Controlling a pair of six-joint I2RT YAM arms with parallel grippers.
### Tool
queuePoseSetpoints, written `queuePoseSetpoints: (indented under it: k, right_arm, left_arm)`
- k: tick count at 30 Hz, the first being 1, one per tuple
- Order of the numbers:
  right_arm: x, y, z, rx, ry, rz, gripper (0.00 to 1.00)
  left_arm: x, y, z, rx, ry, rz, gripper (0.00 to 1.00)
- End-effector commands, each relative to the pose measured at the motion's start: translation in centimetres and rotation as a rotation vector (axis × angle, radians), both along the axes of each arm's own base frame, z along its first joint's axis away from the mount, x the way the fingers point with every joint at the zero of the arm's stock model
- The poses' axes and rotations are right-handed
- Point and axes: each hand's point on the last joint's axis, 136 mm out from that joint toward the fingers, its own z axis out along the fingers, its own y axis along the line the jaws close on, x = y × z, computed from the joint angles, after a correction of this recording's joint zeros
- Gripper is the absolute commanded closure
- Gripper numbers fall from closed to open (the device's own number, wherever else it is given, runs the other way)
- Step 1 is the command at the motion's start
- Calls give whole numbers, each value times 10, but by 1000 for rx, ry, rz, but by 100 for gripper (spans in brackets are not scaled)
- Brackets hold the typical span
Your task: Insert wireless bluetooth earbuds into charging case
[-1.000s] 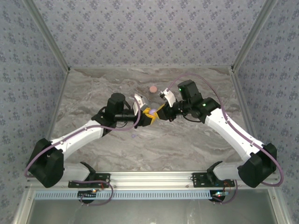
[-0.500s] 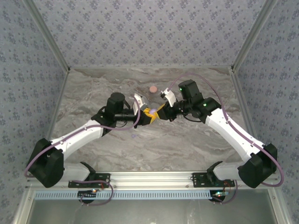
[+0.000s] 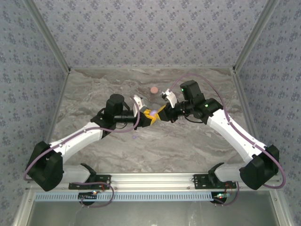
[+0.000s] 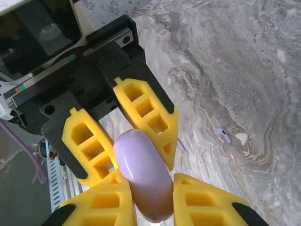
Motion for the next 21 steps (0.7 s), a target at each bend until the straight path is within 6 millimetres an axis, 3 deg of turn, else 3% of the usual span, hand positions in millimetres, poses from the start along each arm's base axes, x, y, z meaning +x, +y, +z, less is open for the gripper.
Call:
queuePoseSetpoints:
  k: [1,16,21]
  right_arm:
    - [-10,7,7,36,25,53,83]
    - [-14,10,5,31,39,80,83]
    - [-12,9,4,24,36,73,83]
  left_arm:
    - [-7,-3,29,-74,-111,-40,73]
    - [-14,-3,33,-86,-137,-69,68]
    - [-16,-4,31,-81,-137,-83,75]
